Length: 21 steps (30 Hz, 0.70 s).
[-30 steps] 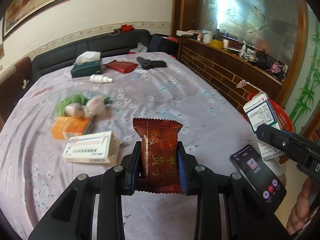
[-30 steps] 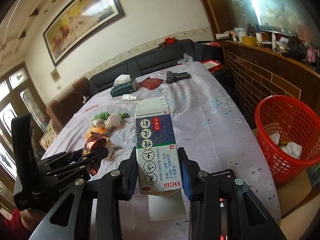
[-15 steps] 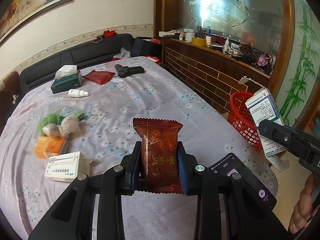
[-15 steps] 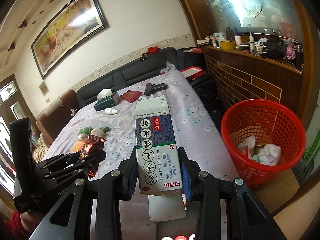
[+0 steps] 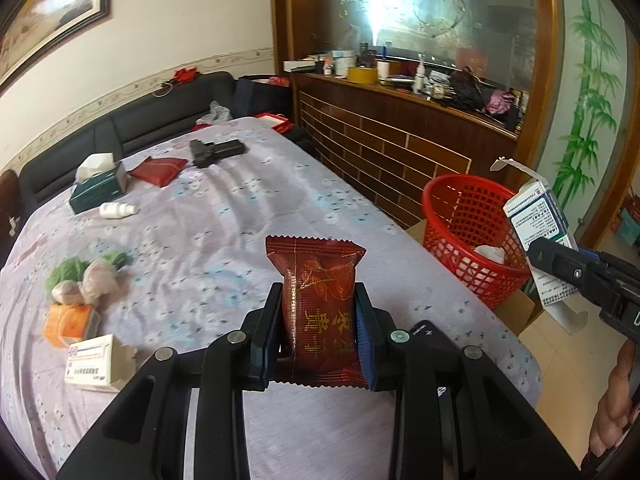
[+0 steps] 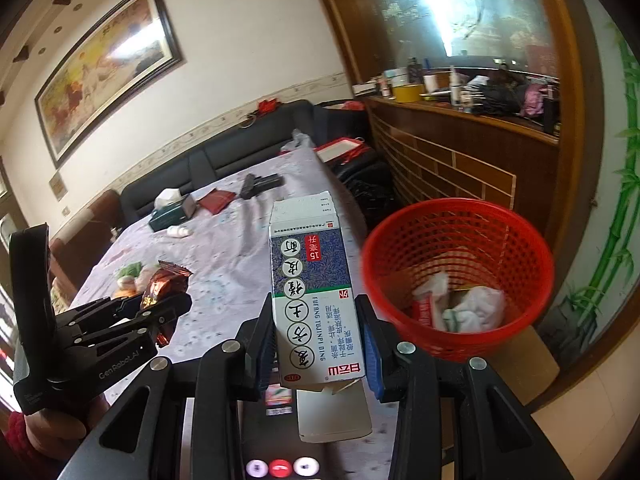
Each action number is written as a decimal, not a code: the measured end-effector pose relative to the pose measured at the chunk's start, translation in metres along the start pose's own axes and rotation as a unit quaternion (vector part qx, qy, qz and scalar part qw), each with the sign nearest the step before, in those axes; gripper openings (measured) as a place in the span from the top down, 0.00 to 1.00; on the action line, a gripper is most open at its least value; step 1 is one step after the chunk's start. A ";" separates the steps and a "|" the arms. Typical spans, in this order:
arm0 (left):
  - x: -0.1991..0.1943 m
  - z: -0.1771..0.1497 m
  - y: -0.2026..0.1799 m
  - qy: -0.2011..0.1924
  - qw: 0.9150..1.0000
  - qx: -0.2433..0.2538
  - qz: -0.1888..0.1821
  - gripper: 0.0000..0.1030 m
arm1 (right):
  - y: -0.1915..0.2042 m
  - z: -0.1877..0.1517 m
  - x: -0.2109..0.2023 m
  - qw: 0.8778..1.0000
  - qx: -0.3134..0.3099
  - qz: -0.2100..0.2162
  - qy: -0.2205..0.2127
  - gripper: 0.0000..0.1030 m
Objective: Collect trash
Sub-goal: 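Carry the snack packet and medicine box to the red wastebasket, then open both grippers over the red wastebasket to drop both items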
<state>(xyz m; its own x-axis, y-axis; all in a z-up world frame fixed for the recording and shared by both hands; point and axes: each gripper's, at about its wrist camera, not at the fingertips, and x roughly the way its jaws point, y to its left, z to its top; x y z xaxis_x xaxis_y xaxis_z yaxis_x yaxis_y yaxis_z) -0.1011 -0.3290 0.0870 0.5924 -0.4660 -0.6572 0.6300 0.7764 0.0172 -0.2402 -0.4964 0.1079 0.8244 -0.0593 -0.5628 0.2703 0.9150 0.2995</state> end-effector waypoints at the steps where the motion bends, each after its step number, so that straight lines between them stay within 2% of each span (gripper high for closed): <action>1: 0.002 0.002 -0.004 0.002 1.000 0.002 -0.004 0.70 | -0.006 0.001 -0.002 1.000 0.005 -0.004 -0.001 0.61; 7: 0.010 0.024 -0.033 0.011 0.998 0.021 -0.050 0.70 | -0.043 0.013 -0.010 0.999 0.035 -0.019 -0.010 0.61; 13: 0.027 0.059 -0.085 0.023 0.991 0.044 -0.124 0.70 | -0.091 0.034 -0.018 0.995 0.087 -0.040 -0.030 0.61; 18: 0.055 0.083 -0.127 0.036 0.984 0.060 -0.164 0.70 | -0.120 0.049 -0.021 0.991 0.114 -0.053 -0.044 0.61; 21: 0.078 0.091 -0.141 0.049 0.981 0.052 -0.182 0.69 | -0.136 0.056 -0.018 0.989 0.126 -0.059 -0.047 0.60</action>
<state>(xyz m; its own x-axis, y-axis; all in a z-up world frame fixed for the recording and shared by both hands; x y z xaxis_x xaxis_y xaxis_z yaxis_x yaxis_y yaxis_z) -0.0980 -0.5130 0.1021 0.2714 -0.6575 -0.7028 0.8413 0.5168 -0.1586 -0.2640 -0.6417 0.1210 0.8187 -0.2082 -0.5352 0.4740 0.7712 0.4250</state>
